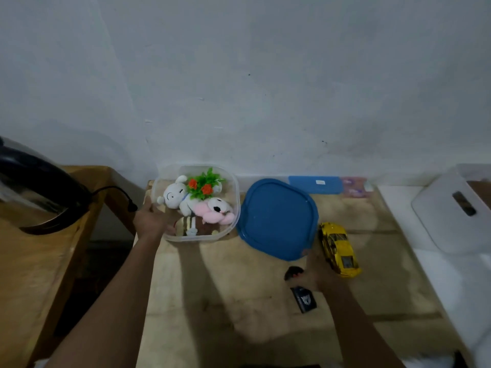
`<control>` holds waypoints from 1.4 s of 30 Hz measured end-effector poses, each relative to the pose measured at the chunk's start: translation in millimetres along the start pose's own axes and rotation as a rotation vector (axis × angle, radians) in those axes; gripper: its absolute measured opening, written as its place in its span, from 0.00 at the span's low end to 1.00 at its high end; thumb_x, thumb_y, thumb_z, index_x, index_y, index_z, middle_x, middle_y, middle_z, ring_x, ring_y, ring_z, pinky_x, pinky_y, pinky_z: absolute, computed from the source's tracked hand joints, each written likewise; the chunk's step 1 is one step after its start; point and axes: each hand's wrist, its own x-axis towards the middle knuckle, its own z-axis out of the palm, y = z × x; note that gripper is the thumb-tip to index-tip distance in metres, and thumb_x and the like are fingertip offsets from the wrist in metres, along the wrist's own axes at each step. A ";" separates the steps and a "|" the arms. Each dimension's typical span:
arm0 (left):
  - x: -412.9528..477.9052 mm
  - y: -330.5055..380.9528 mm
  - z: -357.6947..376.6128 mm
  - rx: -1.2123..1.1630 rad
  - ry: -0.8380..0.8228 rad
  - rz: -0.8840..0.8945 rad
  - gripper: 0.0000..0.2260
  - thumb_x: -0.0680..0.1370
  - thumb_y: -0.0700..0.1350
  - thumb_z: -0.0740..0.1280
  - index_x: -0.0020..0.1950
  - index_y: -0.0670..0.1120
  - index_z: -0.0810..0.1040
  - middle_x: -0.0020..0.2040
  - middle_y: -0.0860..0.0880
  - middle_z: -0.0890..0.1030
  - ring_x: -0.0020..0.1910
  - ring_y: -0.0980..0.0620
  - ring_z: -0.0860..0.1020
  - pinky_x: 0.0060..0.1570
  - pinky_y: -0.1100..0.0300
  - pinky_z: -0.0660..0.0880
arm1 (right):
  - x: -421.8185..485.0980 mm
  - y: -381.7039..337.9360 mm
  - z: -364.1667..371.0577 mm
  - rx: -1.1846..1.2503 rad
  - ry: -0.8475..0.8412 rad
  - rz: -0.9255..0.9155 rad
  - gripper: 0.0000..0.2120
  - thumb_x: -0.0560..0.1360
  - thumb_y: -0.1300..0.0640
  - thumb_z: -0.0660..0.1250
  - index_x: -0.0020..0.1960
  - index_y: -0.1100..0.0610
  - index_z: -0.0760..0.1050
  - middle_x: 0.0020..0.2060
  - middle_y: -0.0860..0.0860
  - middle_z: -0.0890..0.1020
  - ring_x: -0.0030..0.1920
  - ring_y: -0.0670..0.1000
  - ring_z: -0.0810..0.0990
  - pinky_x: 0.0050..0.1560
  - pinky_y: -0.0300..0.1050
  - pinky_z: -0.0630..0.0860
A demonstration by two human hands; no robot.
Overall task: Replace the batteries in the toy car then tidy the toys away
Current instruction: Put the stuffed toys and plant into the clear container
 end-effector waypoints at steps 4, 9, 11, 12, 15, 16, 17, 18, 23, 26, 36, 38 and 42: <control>-4.7 3.8 0.0 0.036 0.008 0.005 0.18 0.83 0.37 0.56 0.73 0.40 0.71 0.69 0.37 0.74 0.65 0.35 0.73 0.55 0.59 0.76 | -6.4 10.7 23.0 -0.069 0.124 0.047 0.30 0.66 0.48 0.74 0.63 0.56 0.68 0.57 0.55 0.77 0.54 0.55 0.78 0.50 0.48 0.78; -8.9 9.7 -6.1 0.132 0.002 0.085 0.17 0.83 0.45 0.58 0.71 0.42 0.72 0.67 0.35 0.74 0.65 0.35 0.73 0.64 0.46 0.72 | -27.8 -3.0 17.8 0.359 0.203 -0.204 0.20 0.64 0.60 0.77 0.53 0.52 0.76 0.47 0.48 0.81 0.48 0.45 0.79 0.40 0.30 0.72; -14.7 20.5 -10.3 0.190 0.088 0.223 0.20 0.82 0.53 0.59 0.71 0.44 0.72 0.69 0.36 0.71 0.68 0.35 0.70 0.67 0.42 0.70 | -30.7 -14.0 7.6 0.420 0.258 -0.318 0.22 0.64 0.59 0.78 0.54 0.50 0.75 0.47 0.46 0.80 0.47 0.42 0.78 0.40 0.28 0.72; -20.2 30.7 -12.2 0.176 0.100 0.272 0.22 0.82 0.56 0.60 0.71 0.45 0.72 0.70 0.37 0.71 0.68 0.37 0.70 0.67 0.42 0.69 | -29.4 -21.5 2.1 0.424 0.281 -0.366 0.23 0.64 0.58 0.78 0.55 0.50 0.75 0.48 0.47 0.79 0.48 0.43 0.79 0.42 0.29 0.72; -41.7 77.4 -22.1 -0.087 -0.269 0.183 0.23 0.80 0.62 0.60 0.67 0.49 0.75 0.64 0.43 0.79 0.61 0.43 0.78 0.61 0.44 0.75 | -22.6 -56.2 -17.7 0.402 0.258 -0.477 0.23 0.68 0.57 0.77 0.58 0.48 0.72 0.49 0.44 0.78 0.49 0.43 0.78 0.45 0.27 0.72; -48.0 90.6 -27.3 -0.147 -0.457 0.089 0.22 0.80 0.63 0.60 0.66 0.50 0.76 0.61 0.45 0.80 0.57 0.44 0.80 0.57 0.46 0.78 | -19.9 -70.6 -24.3 0.388 0.219 -0.499 0.23 0.69 0.56 0.77 0.60 0.47 0.71 0.50 0.43 0.78 0.50 0.43 0.78 0.48 0.29 0.72; -54.0 100.3 -32.9 -0.137 -0.624 0.050 0.21 0.80 0.62 0.59 0.64 0.51 0.77 0.58 0.46 0.81 0.55 0.43 0.81 0.53 0.48 0.79 | -17.7 -85.7 -30.7 0.360 0.194 -0.525 0.23 0.70 0.54 0.76 0.61 0.46 0.70 0.51 0.42 0.78 0.52 0.45 0.78 0.51 0.35 0.75; -58.1 105.8 -37.3 -0.076 -0.741 0.064 0.19 0.80 0.61 0.60 0.64 0.51 0.77 0.57 0.47 0.82 0.53 0.43 0.82 0.50 0.49 0.80 | -12.9 -99.1 -35.9 0.318 0.195 -0.550 0.24 0.71 0.51 0.75 0.62 0.44 0.69 0.53 0.42 0.78 0.53 0.46 0.78 0.53 0.42 0.76; -46.6 93.0 -33.4 0.252 -0.552 0.355 0.14 0.83 0.46 0.61 0.66 0.46 0.77 0.50 0.43 0.83 0.32 0.53 0.80 0.33 0.59 0.77 | 13.9 -157.1 -55.0 0.039 0.249 -0.638 0.22 0.75 0.48 0.69 0.64 0.41 0.62 0.54 0.44 0.76 0.53 0.51 0.78 0.50 0.53 0.77; -30.6 73.5 -24.1 0.429 -0.399 0.475 0.18 0.83 0.39 0.57 0.72 0.44 0.73 0.64 0.38 0.79 0.55 0.46 0.80 0.52 0.59 0.73 | 36.7 -197.1 -59.7 -0.029 0.250 -0.672 0.27 0.79 0.52 0.63 0.75 0.46 0.56 0.65 0.54 0.71 0.62 0.57 0.73 0.59 0.56 0.74; -0.9 22.4 29.6 0.705 -0.416 0.068 0.38 0.81 0.55 0.58 0.79 0.37 0.40 0.78 0.36 0.50 0.76 0.36 0.52 0.74 0.47 0.54 | 89.0 -317.5 -33.8 -0.290 0.235 -0.739 0.14 0.74 0.57 0.68 0.57 0.51 0.70 0.48 0.54 0.81 0.47 0.57 0.80 0.45 0.53 0.78; 0.4 19.0 36.8 0.728 -0.360 0.069 0.37 0.82 0.55 0.57 0.78 0.35 0.40 0.78 0.35 0.51 0.76 0.36 0.54 0.73 0.48 0.55 | 96.1 -326.4 -21.6 -0.328 0.228 -0.772 0.11 0.74 0.59 0.66 0.56 0.53 0.72 0.47 0.55 0.81 0.46 0.58 0.79 0.43 0.51 0.76; -1.9 14.0 47.7 0.722 -0.263 0.075 0.37 0.80 0.56 0.53 0.78 0.34 0.41 0.77 0.35 0.55 0.74 0.38 0.60 0.69 0.50 0.63 | 109.3 -337.2 -0.4 -0.471 0.308 -0.808 0.09 0.76 0.62 0.62 0.54 0.58 0.76 0.49 0.56 0.81 0.51 0.58 0.79 0.46 0.49 0.74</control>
